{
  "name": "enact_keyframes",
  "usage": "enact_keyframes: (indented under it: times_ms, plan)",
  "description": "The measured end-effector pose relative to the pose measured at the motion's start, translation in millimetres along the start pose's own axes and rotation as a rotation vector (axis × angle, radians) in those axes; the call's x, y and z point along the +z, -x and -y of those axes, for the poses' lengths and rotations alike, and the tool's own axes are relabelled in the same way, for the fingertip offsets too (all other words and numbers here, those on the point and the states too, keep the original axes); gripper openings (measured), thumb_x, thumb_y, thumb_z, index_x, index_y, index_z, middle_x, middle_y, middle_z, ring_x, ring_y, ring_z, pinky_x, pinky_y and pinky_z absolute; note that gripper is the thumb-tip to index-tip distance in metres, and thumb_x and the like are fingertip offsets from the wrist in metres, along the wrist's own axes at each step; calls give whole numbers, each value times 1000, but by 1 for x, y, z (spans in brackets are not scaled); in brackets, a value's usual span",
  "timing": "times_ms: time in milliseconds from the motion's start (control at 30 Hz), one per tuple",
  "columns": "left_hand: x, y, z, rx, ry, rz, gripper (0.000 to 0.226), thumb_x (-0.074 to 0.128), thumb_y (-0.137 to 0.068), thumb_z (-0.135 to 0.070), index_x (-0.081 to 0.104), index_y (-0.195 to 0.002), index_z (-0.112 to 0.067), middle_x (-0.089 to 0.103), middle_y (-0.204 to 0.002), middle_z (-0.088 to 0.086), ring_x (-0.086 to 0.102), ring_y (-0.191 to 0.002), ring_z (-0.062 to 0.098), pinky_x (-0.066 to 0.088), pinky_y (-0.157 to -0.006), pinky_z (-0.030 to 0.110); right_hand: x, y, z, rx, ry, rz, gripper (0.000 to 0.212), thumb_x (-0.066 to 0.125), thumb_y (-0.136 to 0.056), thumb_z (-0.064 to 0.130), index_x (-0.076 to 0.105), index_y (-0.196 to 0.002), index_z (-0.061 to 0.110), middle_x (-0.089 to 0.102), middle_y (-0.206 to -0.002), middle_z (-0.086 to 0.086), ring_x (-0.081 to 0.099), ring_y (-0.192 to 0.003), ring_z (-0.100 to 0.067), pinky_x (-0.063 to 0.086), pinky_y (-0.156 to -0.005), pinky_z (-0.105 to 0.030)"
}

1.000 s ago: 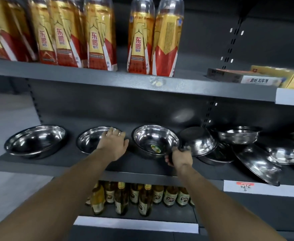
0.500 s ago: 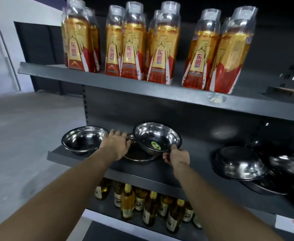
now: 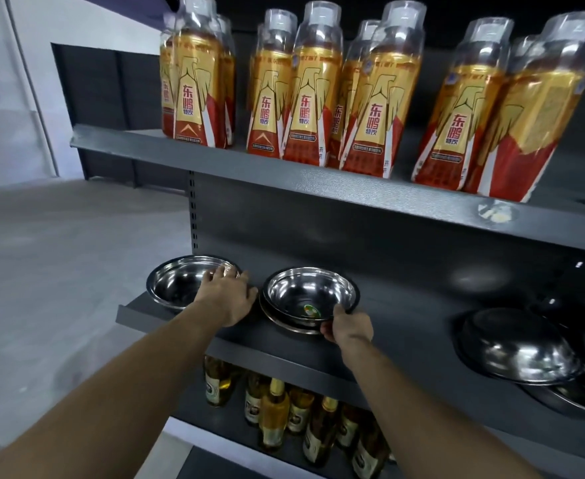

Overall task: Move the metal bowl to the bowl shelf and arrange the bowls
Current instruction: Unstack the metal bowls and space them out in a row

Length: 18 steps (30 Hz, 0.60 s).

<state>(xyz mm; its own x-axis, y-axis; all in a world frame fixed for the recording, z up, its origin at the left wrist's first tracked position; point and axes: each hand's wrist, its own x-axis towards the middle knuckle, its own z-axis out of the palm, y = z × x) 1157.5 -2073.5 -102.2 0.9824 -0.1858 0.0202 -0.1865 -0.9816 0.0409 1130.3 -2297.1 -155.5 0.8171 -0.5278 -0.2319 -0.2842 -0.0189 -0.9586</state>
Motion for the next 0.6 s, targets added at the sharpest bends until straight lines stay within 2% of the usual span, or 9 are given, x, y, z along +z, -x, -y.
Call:
enact_keyframes:
  times_ms: [167, 267, 433, 533, 600]
  plan:
    - [4, -13, -3, 25, 5, 6, 56, 27, -103, -44, 36, -149, -14, 34, -156, 11, 18, -149, 32, 18, -120, 49, 5, -4, -6, -6, 55, 8, 31, 52, -102, 25, 63, -106, -3, 74, -83, -21, 61, -40, -13, 46, -35, -19]
    - [8, -24, -9, 47, 9, 10, 54, 28, -102, -44, 42, -145, -15, 38, -154, 10, 20, -148, 31, 20, -120, 49, 4, -8, -9, 3, 113, 14, 34, 53, -101, 30, 66, -100, -2, 72, -72, -14, 60, -43, -14, 46, -39, -22]
    - [13, -40, -29, 119, 13, 10, 55, 25, -103, -45, 39, -147, -14, 36, -155, 10, 20, -150, 31, 20, -120, 48, -7, -14, -11, -7, 228, 15, 42, 53, -100, 36, 65, -72, 6, 68, -56, -5, 57, -41, -13, 47, -46, -25]
    - [15, -48, -47, 180, 27, 15, 57, 25, -103, -44, 35, -151, -15, 34, -157, 12, 18, -150, 32, 20, -120, 49, -17, -18, -13, 1, 175, -23, 38, 53, -100, 34, 60, -73, 8, 64, -51, -3, 55, -38, -13, 45, -42, -23]
    - [16, -51, -60, 212, 38, 19, 58, 24, -103, -44, 33, -152, -14, 34, -157, 12, 19, -150, 32, 20, -120, 49, -26, -20, -14, 6, 156, -51, 33, 52, -101, 32, 60, -81, 7, 63, -49, -2, 53, -34, -11, 43, -37, -21]
